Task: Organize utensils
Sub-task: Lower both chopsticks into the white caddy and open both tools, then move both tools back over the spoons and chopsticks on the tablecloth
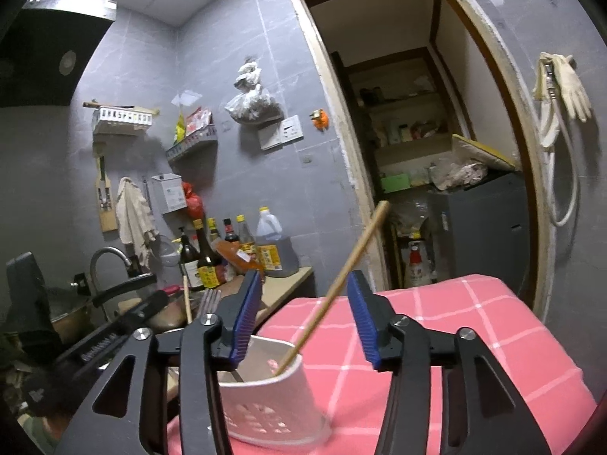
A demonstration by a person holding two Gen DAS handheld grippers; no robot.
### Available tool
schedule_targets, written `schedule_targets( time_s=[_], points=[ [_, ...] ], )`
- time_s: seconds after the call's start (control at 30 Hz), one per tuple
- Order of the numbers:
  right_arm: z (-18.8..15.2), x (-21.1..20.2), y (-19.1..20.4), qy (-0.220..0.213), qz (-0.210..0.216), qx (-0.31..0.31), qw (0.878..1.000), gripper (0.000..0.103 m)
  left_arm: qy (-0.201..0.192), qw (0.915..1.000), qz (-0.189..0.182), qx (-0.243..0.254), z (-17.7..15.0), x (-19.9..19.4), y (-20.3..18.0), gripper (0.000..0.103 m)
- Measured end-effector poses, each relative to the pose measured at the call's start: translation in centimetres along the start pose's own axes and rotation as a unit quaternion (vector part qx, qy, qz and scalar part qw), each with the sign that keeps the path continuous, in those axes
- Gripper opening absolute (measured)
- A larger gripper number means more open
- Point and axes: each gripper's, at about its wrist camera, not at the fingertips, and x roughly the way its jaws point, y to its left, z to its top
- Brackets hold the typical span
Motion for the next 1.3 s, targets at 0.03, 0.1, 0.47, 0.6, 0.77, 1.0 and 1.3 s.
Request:
schedule_targets(
  time_s=[0.03,0.1,0.47,0.6,0.77,1.0,1.3],
  points=[
    [0.1,-0.5,-0.3,0.0,-0.003,0.0,1.0,0.051,0.001,1.0,0.0,0.003,0.1,-0.4,-0.3,0.032],
    [0.2,-1.6,-0.8,-0.004,-0.011,-0.003,1.0,0.056,0.003,1.0,-0.001,0.009,0.1,-1.3,-1.0,0.041],
    [1.2,-8.0,-4.1,-0.002,-0.051,-0.032,0.998,0.091,0.038,0.998,-0.032,0.038,-1.1,-4.1,-5.7,0.092],
    [1.2,-10.0,-5.4,0.004,-0.066,-0.046,0.997,0.103,0.052,0.9963,-0.051,0.045,-1.9,-4.5,-7.7,0.1],
    [1.0,-11.9,-7.2,0.019,-0.094,-0.067,0.993,0.103,0.075,0.992,-0.073,0.07,-3.7,-4.6,-11.1,0.101],
    [-0.3,-12.1,-10.0,0.071,-0.133,-0.081,0.985,0.103,0.123,0.9838,-0.083,0.1,-6.9,-3.0,-15.1,0.101],
    [-3.5,-8.7,-14.3,0.202,-0.141,-0.055,0.968,0.086,0.233,0.9626,-0.085,0.108,-10.4,2.5,-16.9,0.1]
  ],
)
